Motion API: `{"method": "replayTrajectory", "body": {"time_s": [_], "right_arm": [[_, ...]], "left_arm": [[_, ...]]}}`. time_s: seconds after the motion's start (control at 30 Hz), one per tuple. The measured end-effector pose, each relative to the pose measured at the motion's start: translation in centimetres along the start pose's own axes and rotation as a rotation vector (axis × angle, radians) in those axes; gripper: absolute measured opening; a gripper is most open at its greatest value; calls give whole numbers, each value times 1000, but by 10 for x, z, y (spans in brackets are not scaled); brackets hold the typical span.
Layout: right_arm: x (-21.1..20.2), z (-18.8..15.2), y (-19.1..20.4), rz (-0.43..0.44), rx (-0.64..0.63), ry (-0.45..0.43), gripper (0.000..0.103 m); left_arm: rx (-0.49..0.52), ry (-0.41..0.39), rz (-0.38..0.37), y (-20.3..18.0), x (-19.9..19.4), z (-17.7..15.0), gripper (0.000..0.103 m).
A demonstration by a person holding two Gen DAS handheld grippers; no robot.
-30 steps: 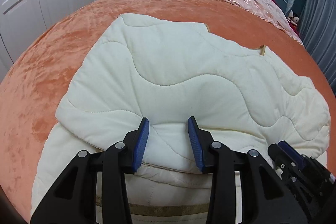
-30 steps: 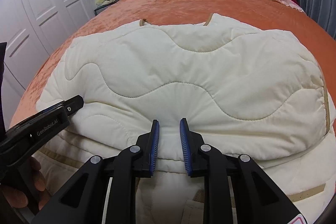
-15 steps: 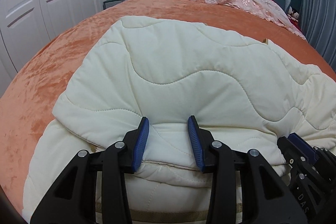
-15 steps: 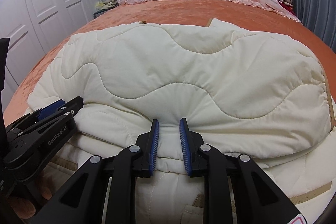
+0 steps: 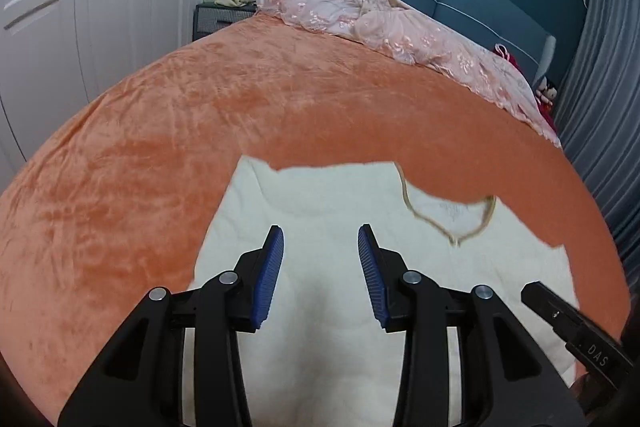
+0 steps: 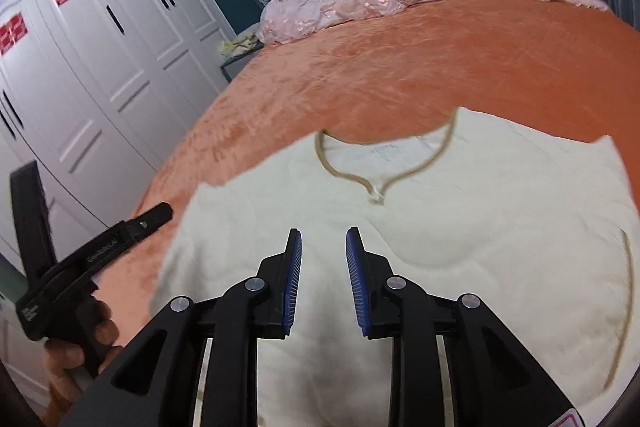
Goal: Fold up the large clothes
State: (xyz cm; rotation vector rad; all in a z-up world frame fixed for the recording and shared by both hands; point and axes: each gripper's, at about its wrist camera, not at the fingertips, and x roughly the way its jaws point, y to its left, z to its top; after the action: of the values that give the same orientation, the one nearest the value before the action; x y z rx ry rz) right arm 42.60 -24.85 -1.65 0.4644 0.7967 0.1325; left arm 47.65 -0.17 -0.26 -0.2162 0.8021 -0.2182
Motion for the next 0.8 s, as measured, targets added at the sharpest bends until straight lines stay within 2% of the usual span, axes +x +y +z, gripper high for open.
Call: {"method": "replayTrajectory", "body": {"time_s": [0.07, 0.1, 0.2, 0.27, 0.33, 0.43, 0.47, 0.53, 0.57, 0.67, 0.8], "right_arm": [[33, 28, 1, 53, 69, 39, 32], [50, 40, 2, 63, 83, 50, 40], [98, 65, 7, 34, 90, 92, 47], [129, 74, 2, 24, 133, 131, 47], [152, 78, -3, 33, 181, 155, 47], [183, 78, 0, 4, 160, 205, 48], [191, 75, 3, -7, 137, 226, 46], [203, 69, 12, -44, 58, 258, 15], [203, 66, 15, -58, 21, 249, 5], [187, 64, 13, -41, 9, 155, 3], [192, 56, 12, -88, -34, 150, 3]], "left_arm": [[-97, 68, -25, 14, 29, 27, 37], [-142, 103, -54, 20, 44, 36, 37], [-185, 160, -32, 29, 83, 49, 37], [-202, 210, -46, 36, 106, 48, 37], [-229, 219, -55, 44, 119, 44, 37], [-213, 227, -46, 48, 132, 40, 36], [-196, 225, -38, 47, 135, 37, 35], [-162, 219, -14, 45, 139, 34, 33], [-142, 214, 8, 43, 140, 31, 29], [-110, 199, 46, 41, 144, 26, 23], [-79, 162, 69, 40, 146, 16, 20]]}}
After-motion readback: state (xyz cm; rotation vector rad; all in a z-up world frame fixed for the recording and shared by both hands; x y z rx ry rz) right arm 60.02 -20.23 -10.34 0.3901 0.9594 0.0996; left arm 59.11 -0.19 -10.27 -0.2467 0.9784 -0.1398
